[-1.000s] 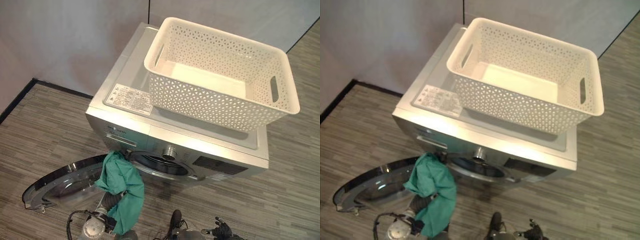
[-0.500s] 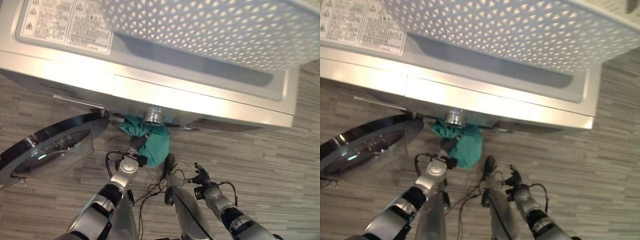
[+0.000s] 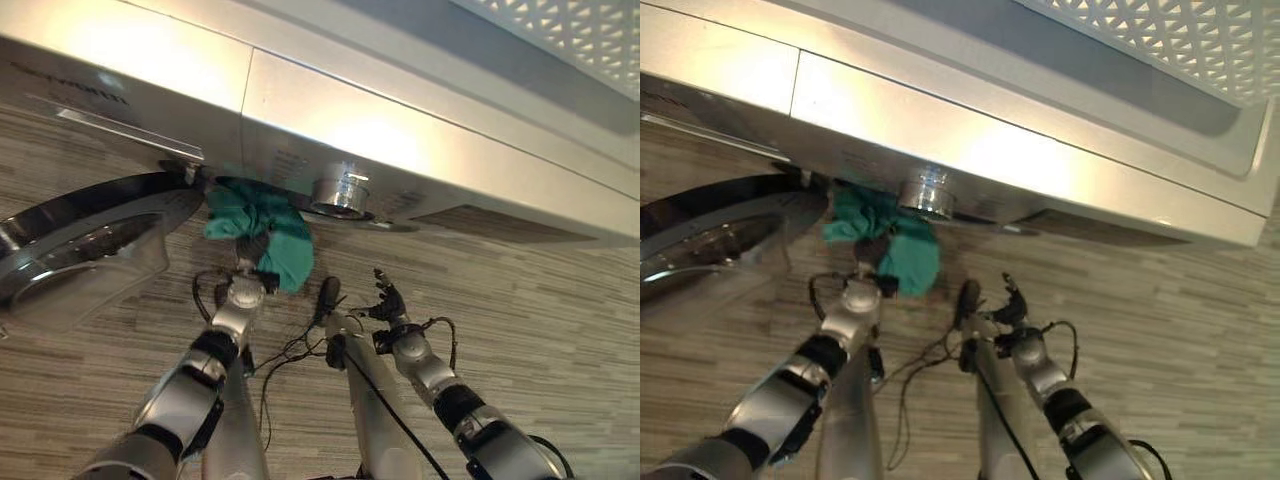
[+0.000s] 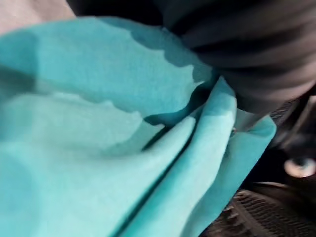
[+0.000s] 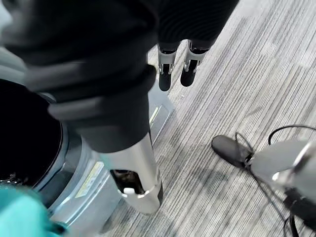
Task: Grab the laundry basket,head to the washer,open it,put in the laundry and shut it.
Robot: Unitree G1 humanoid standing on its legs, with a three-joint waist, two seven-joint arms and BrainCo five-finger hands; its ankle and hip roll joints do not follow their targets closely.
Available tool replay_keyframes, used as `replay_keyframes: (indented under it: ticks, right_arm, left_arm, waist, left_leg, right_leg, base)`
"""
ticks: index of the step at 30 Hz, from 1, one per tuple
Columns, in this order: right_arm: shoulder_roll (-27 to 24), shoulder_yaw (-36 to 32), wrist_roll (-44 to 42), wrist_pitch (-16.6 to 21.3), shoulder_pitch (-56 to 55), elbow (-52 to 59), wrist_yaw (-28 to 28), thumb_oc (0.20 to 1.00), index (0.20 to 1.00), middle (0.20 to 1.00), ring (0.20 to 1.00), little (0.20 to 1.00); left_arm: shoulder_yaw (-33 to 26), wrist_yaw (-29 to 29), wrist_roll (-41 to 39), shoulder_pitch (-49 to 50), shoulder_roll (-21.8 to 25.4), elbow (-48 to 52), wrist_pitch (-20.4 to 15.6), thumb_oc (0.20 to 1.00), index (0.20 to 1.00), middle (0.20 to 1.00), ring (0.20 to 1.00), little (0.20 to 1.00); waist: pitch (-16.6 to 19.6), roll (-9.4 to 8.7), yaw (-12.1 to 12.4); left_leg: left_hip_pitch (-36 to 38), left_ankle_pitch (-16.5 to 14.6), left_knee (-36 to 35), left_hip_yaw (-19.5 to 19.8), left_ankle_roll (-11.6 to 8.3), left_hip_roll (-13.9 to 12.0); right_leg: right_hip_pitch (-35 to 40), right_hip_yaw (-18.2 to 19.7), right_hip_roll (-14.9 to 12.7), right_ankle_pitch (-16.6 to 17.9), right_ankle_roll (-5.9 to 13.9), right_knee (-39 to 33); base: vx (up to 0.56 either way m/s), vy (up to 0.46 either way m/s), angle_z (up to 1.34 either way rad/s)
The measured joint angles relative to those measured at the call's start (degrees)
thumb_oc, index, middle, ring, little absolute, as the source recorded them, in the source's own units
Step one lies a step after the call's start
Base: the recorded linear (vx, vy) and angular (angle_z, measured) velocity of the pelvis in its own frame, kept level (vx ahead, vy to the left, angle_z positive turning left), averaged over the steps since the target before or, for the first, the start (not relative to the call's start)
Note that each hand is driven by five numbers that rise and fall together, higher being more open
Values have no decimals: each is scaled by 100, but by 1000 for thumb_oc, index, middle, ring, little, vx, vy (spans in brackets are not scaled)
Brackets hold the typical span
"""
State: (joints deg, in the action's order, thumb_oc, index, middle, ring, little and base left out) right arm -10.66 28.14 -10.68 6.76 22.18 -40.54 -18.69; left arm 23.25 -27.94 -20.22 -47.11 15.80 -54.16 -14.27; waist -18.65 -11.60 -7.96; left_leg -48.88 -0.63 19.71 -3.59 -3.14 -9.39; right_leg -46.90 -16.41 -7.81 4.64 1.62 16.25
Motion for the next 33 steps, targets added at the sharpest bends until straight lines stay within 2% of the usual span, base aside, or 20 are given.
replay_keyframes:
  ticks: [3, 9, 11, 13, 15, 16, 18, 20, 21, 22, 23, 25, 26, 28, 29, 32, 33]
  right_arm:
    - [-9, 90, 88, 45, -228, 7, 4, 1000, 1000, 1000, 1000, 1000]
    - [1, 101, 225, 80, -399, -25, 11, 1000, 1000, 1000, 1000, 1000]
    - [-56, 31, 248, 88, -474, 97, 9, 1000, 1000, 1000, 1000, 1000]
    - [-74, -53, 246, 94, -493, 224, -1, 1000, 1000, 1000, 1000, 1000]
    - [-74, -52, 246, 98, -523, 406, -2, 1000, 1000, 1000, 1000, 1000]
    - [-86, -66, 247, 114, -547, 578, -2, 1000, 1000, 1000, 1000, 1000]
    - [-94, -168, 248, 154, -578, 640, -4, 1000, 1000, 1000, 1000, 1000]
    - [-128, -152, 247, 139, -588, 550, -2, 1000, 1000, 1000, 1000, 1000]
    - [-128, -153, 247, 136, -634, 540, -3, 1000, 1000, 1000, 1000, 1000]
    - [-173, -195, 249, 143, -756, 592, 0, 1000, 1000, 1000, 1000, 1000]
    - [-181, -272, 257, 138, -805, 658, 35, 1000, 1000, 1000, 1000, 1000]
    - [-435, -435, 261, 92, -924, 878, 180, 1000, 1000, 1000, 1000, 1000]
    - [-649, -490, 262, 26, -988, 909, 249, 1000, 1000, 1000, 1000, 1000]
    - [-915, -551, 263, -145, -1021, 678, 319, 1000, 1000, 1000, 1000, 1000]
    - [-983, -519, 261, -244, -1026, 481, 393, 1000, 1000, 1000, 1000, 1000]
    - [-984, -471, 258, -286, -988, 448, 406, 1000, 1000, 1000, 1000, 1000]
    - [-985, -409, 257, -299, -940, 413, 463, 1000, 1000, 1000, 1000, 1000]
  left_arm:
    - [19, -114, -21, -541, 8, -152, -19, 200, 200, 200, 200, 200]
    - [52, -282, -288, -1011, -169, -88, -90, 200, 200, 200, 200, 200]
    - [2, -309, -509, -1051, -270, -85, -132, 200, 200, 200, 200, 200]
    - [-55, -321, -691, -1167, -285, -88, -183, 200, 200, 200, 200, 200]
    - [-348, -331, -1100, -1390, -296, -111, -182, 200, 200, 200, 200, 200]
    - [-710, -316, -1557, -1869, -242, -242, -206, 200, 200, 200, 200, 200]
    - [-751, -263, -2033, -2093, -235, -435, -460, 200, 200, 200, 200, 200]
    - [-808, -267, -2272, -2105, -260, -435, -463, 200, 200, 200, 200, 200]
    - [-843, -268, -2293, -2111, -259, -435, -463, 708, 708, 708, 708, 708]
    - [-1027, -240, -2780, -2270, -238, -355, -449, 1000, 1000, 1000, 1000, 1000]
    - [-917, -77, -3095, -2507, -116, -580, -519, 1000, 1000, 1000, 1000, 1000]
    - [278, 633, -3209, -2932, 570, -1604, -97, 1000, 1000, 1000, 1000, 1000]
    - [592, 843, -3058, -2988, 618, -1959, 61, 1000, 1000, 1000, 1000, 1000]
    - [628, 1222, -2861, -2978, 564, -2351, 596, 1000, 1000, 1000, 1000, 1000]
    - [660, 1471, -2261, -2951, 503, -2471, 920, 1000, 1000, 1000, 1000, 1000]
    - [729, 1651, -1907, -2949, 381, -2464, 1116, 1000, 1000, 1000, 1000, 1000]
    - [855, 1846, -1544, -2927, 339, -2464, 1230, 1000, 1000, 1000, 1000, 1000]
  waist:
    - [231, -164, -165]
    - [433, -98, -224]
    - [604, 64, -256]
    - [641, 89, -286]
    - [642, 88, -424]
    - [656, 68, -550]
    - [665, 63, -599]
    - [664, 65, -608]
    - [664, 65, -613]
    - [665, 64, -619]
    - [666, 64, -615]
    - [668, 83, -687]
    - [663, 188, -696]
    - [654, 286, -677]
    - [637, 325, -624]
    - [637, 326, -535]
    - [632, 334, -514]
  left_leg:
    - [-158, 26, 3, 8, -41, 5]
    - [-354, -39, 53, 19, -5, 83]
    - [-619, -115, 220, 9, 30, 83]
    - [-743, -136, 289, -14, 49, 98]
    - [-828, -144, 327, -27, 62, 106]
    - [-944, -146, 361, -59, 64, 114]
    - [-1082, -168, 420, -179, 100, 99]
    - [-1177, -181, 481, -212, 118, 90]
    - [-1216, -184, 514, -183, 114, 77]
    - [-1233, -185, 500, -186, 96, 50]
    - [-1239, -166, 460, -204, 79, 81]
    - [-1119, -122, 298, -384, 117, 113]
    - [-1076, -111, 253, -425, 127, 110]
    - [-909, -59, 89, -462, 99, 125]
    - [-754, 88, -179, -378, 28, 146]
    - [-651, 184, -372, -359, -16, 134]
    - [-530, 265, -529, -340, -37, 130]
  right_leg:
    - [-114, -17, 2, 55, -4, -76]
    - [-240, -32, -51, 68, 3, -151]
    - [-435, -17, -55, 68, 5, -127]
    - [-574, 35, -81, 102, 46, -111]
    - [-639, 57, -85, 146, 63, -131]
    - [-748, 103, -88, 214, 90, -169]
    - [-883, 210, -82, 327, 129, -268]
    - [-944, 253, -68, 374, 138, -317]
    - [-945, 246, -47, 387, 137, -339]
    - [-939, 225, -28, 406, 147, -401]
    - [-933, 224, -35, 455, 157, -495]
    - [-866, 369, -35, 701, 177, -807]
    - [-777, 403, -35, 799, 203, -983]
    - [-597, 413, -8, 895, 201, -1190]
    - [-479, 315, 13, 901, 191, -1276]
    - [-444, 290, 49, 886, 167, -1303]
    - [-352, 254, 68, 891, 160, -1365]
  base:
    - [4, -3, 2]
    - [-2, 3, 3]
    - [-9, 12, -2]
    - [-27, 26, -6]
    - [-20, 14, -5]
    - [-8, 4, -10]
    - [-1, 1, -17]
    - [6, -10, -12]
    - [0, 0, 0]
    - [0, 0, 0]
    - [7, 67, -2]
    - [-14, 41, -16]
    - [-12, 1, -14]
    - [-13, -32, 2]
    - [-9, -53, 13]
    - [-7, -49, 8]
    - [-7, -66, 8]
